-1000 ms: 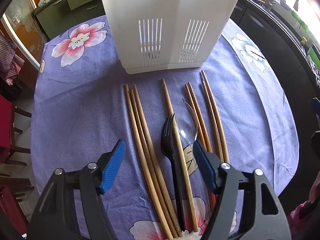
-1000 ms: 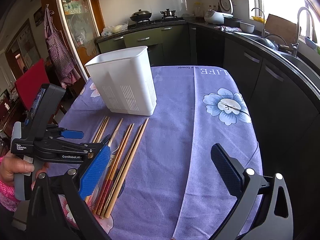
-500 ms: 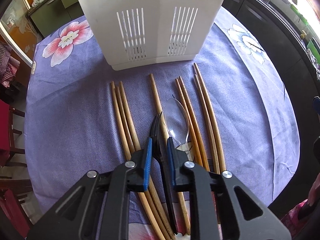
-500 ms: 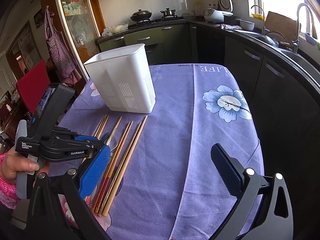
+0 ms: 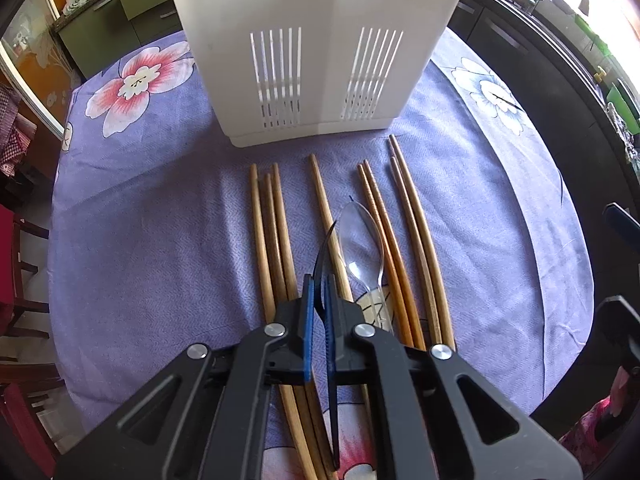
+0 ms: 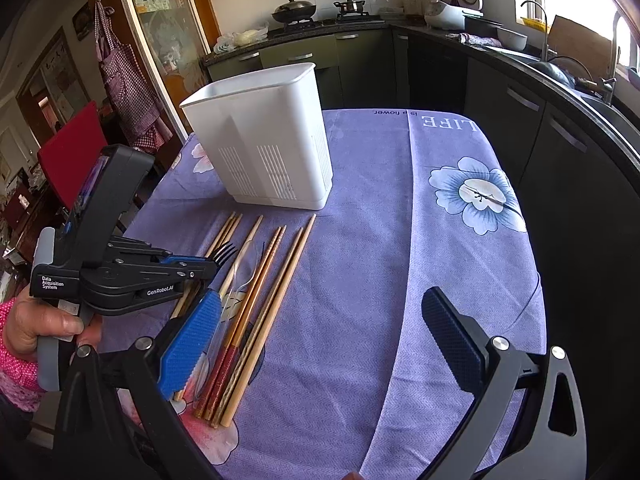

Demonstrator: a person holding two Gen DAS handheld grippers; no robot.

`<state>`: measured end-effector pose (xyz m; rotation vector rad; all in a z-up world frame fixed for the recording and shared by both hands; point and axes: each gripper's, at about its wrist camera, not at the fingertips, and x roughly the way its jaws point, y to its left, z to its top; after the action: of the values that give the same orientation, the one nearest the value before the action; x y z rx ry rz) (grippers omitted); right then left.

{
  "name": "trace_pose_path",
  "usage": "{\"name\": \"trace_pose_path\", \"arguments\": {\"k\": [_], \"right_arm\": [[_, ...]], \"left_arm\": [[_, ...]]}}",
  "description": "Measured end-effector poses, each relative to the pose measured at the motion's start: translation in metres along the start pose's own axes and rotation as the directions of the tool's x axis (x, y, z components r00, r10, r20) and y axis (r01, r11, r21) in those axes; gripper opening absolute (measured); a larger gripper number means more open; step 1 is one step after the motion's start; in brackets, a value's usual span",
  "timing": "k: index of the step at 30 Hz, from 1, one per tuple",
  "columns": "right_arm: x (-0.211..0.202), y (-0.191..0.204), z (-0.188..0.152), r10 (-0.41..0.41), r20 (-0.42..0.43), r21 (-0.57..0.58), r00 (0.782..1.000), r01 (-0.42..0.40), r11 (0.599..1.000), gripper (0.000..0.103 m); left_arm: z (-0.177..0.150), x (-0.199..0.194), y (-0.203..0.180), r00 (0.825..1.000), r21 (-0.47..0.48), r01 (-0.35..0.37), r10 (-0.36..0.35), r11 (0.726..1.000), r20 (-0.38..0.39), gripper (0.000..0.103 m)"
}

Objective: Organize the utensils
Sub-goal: 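Lower the left gripper onto the black fork and close it, then close the right gripper on the clear plastic spoon while the left gripper holds the fork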

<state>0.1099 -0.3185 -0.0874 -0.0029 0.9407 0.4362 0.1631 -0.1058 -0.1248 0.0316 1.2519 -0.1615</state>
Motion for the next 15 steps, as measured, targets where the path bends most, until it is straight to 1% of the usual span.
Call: {"name": "trace_pose_path", "arguments": {"k": [2, 6, 8, 10, 13, 14, 15], "right_arm": [[0.007, 0.006, 0.002, 0.013, -0.035, -0.010, 0.999, -0.013, 1.000, 0.099], [0.024, 0.026, 0.006, 0.007, -0.100, -0.044, 0.995, -0.011, 0.999, 0.098], [0.034, 0.036, 0.008, 0.036, -0.127, -0.035, 0.991, -0.041, 0.999, 0.092], [0.046, 0.045, 0.010, 0.056, -0.160, -0.026, 0.986, -0.061, 0.998, 0.076], [0.065, 0.058, 0.013, 0.072, -0.227, -0.013, 0.971, -0.077, 0.997, 0.064], [0.071, 0.064, 0.014, 0.069, -0.246, -0.019, 0.967, -0.076, 0.997, 0.061], [0.076, 0.069, 0.014, 0.063, -0.259, -0.022, 0.964, -0.071, 0.997, 0.055]], "left_arm": [[-0.001, -0.009, 0.004, 1.000, -0.005, 0.010, -0.010, 1.000, 0.020, 0.005], [-0.004, -0.028, 0.010, 0.998, 0.000, 0.014, -0.014, 1.000, 0.064, 0.004], [-0.005, -0.036, 0.012, 0.997, 0.007, 0.014, -0.014, 1.000, 0.078, 0.004], [-0.007, -0.042, 0.015, 0.996, 0.011, 0.014, -0.015, 1.000, 0.089, 0.004], [-0.007, -0.047, 0.021, 0.994, 0.011, 0.015, -0.016, 1.000, 0.105, 0.004], [-0.008, -0.049, 0.024, 0.994, 0.009, 0.016, -0.017, 1.000, 0.110, 0.004], [-0.008, -0.051, 0.026, 0.993, 0.007, 0.019, -0.019, 1.000, 0.115, 0.004]]}}
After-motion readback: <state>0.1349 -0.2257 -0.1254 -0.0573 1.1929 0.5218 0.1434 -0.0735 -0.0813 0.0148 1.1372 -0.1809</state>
